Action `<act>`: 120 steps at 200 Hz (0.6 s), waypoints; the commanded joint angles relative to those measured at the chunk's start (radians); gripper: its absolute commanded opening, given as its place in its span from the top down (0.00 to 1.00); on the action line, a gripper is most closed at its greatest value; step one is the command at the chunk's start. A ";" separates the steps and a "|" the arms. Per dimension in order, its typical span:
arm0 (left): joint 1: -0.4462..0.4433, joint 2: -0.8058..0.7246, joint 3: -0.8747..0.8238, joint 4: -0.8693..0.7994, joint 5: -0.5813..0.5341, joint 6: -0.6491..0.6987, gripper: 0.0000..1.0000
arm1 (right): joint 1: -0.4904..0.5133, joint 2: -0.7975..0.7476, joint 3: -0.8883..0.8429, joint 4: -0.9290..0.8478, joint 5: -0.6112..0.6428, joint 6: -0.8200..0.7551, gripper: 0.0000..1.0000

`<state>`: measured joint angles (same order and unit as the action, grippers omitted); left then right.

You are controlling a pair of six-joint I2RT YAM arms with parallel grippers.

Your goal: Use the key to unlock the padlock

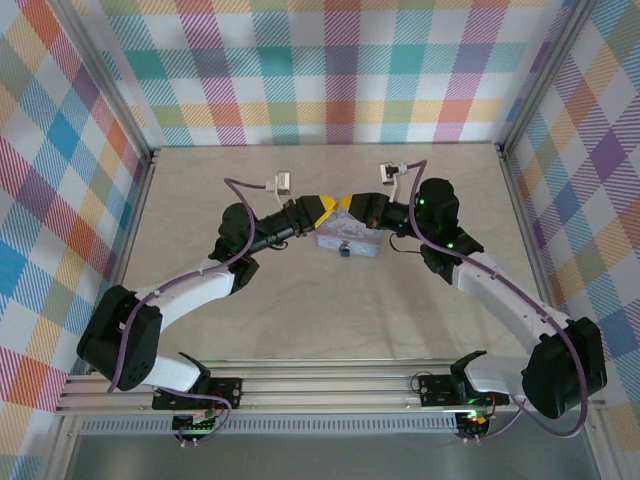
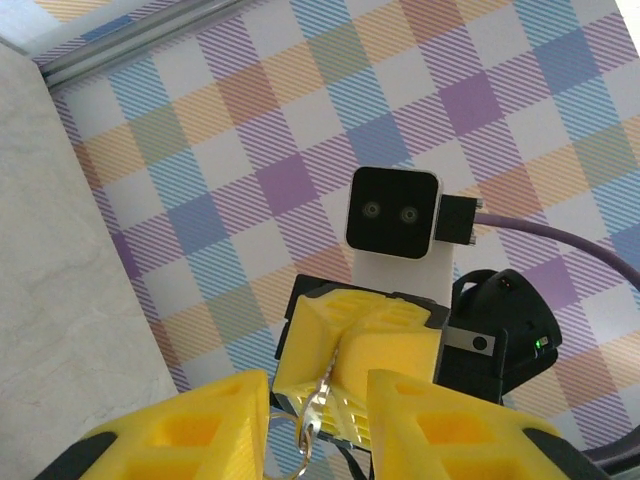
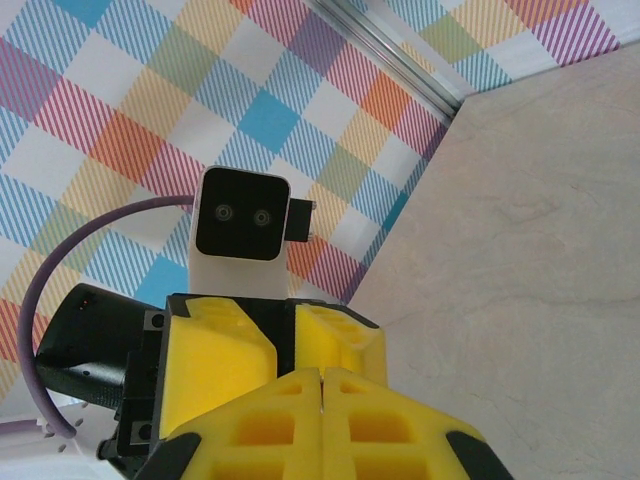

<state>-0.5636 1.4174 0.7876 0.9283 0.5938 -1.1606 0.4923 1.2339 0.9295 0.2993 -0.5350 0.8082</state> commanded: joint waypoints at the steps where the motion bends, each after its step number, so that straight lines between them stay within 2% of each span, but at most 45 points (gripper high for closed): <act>1: -0.010 -0.013 -0.025 0.073 0.015 -0.014 0.70 | 0.003 -0.020 -0.009 0.048 0.006 0.014 1.00; 49: -0.013 -0.002 -0.021 0.093 0.030 -0.024 0.77 | 0.004 -0.024 -0.023 0.068 0.011 0.033 1.00; 120: -0.015 0.007 -0.030 0.116 0.044 -0.042 0.77 | 0.003 -0.048 -0.037 0.056 0.044 0.035 1.00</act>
<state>-0.5686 1.4239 0.7734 0.9646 0.6201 -1.1873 0.4923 1.2144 0.8986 0.3214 -0.5110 0.8345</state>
